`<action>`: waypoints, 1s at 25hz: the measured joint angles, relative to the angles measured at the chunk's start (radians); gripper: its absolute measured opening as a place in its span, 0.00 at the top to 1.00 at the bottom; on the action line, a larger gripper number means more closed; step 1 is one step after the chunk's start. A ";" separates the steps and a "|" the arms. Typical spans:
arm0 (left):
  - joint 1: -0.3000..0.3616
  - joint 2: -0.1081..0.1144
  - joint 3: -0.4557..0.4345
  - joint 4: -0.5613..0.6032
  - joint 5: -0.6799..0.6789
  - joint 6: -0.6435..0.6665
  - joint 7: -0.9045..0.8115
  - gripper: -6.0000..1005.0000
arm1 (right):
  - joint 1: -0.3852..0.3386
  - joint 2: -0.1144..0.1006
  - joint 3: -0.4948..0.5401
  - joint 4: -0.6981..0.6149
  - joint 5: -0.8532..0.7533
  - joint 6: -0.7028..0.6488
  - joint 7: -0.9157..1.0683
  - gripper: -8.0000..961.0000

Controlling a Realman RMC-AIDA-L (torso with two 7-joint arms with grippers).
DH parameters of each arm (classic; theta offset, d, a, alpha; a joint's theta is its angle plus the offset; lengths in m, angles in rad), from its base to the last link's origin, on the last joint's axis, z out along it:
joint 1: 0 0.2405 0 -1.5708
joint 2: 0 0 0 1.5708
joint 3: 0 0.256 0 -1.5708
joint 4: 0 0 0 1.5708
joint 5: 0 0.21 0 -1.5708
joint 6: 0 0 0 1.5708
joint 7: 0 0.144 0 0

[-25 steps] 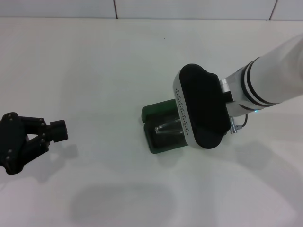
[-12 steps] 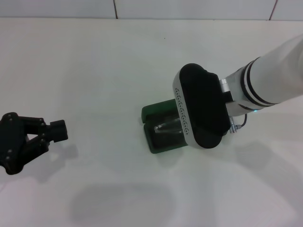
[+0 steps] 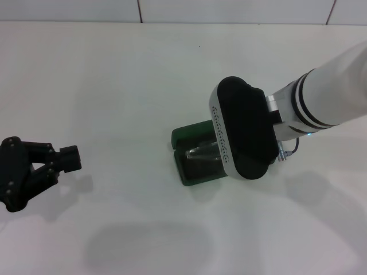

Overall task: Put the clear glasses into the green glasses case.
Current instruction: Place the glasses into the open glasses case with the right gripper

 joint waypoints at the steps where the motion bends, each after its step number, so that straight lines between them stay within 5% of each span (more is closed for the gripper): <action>1: 0.000 0.000 0.000 0.000 0.000 0.000 0.000 0.90 | 0.000 0.000 0.000 0.000 0.000 0.000 0.000 0.88; 25: 0.009 0.000 -0.002 0.000 0.000 0.002 0.000 0.90 | -0.038 0.000 -0.030 -0.070 -0.028 -0.026 0.017 0.86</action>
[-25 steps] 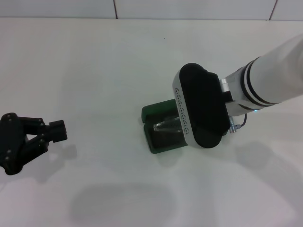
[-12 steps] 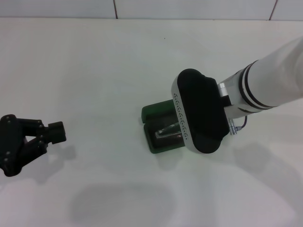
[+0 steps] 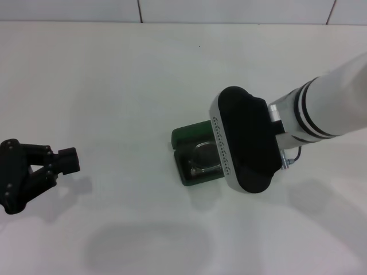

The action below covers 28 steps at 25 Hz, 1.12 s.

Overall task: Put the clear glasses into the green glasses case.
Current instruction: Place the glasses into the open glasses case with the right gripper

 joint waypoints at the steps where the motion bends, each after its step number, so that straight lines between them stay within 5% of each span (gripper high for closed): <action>1: 0.000 0.000 0.000 0.000 0.000 0.000 0.000 0.90 | -0.005 0.000 -0.003 -0.008 0.000 -0.001 0.001 0.86; 13: 0.000 0.000 0.000 0.000 -0.002 0.000 -0.003 0.90 | -0.077 0.000 -0.007 -0.102 -0.005 -0.027 0.011 0.86; 28: 0.000 -0.003 0.004 0.000 -0.003 0.005 -0.002 0.90 | -0.140 0.000 0.001 -0.196 -0.176 -0.166 0.250 0.90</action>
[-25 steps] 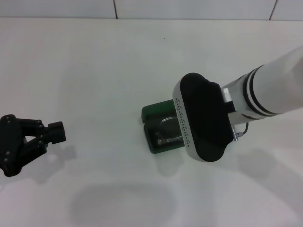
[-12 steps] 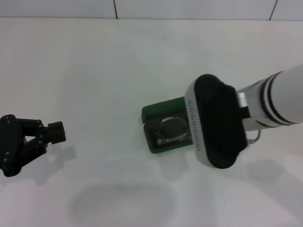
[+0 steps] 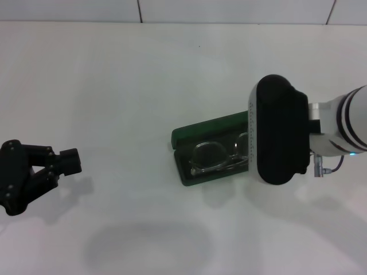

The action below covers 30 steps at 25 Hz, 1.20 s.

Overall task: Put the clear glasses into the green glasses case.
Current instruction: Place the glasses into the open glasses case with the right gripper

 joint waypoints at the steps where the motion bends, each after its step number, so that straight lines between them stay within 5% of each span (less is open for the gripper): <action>1: 0.000 0.000 0.000 0.000 0.000 0.000 0.000 0.90 | -0.001 0.000 0.004 0.003 -0.002 -0.001 0.004 0.91; 30: 0.001 -0.010 -0.003 0.000 0.000 0.001 -0.003 0.90 | 0.027 0.000 0.032 0.162 -0.003 0.076 0.023 0.93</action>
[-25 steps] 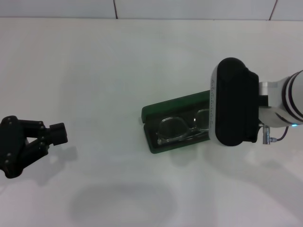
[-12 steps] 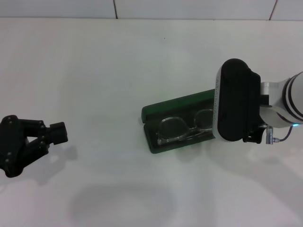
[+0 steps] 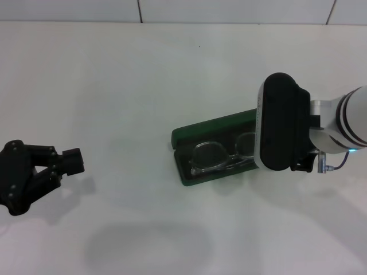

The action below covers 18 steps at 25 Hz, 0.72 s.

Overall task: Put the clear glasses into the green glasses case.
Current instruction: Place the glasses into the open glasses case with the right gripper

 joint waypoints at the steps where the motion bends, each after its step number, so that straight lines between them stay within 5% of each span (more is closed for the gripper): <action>1: 0.001 0.000 0.000 0.000 0.000 0.000 0.000 0.90 | 0.001 0.000 -0.001 0.002 0.001 0.002 0.000 0.93; 18: 0.010 -0.003 0.000 0.000 0.000 0.000 0.000 0.90 | 0.014 0.000 -0.019 0.052 0.005 0.060 -0.005 0.93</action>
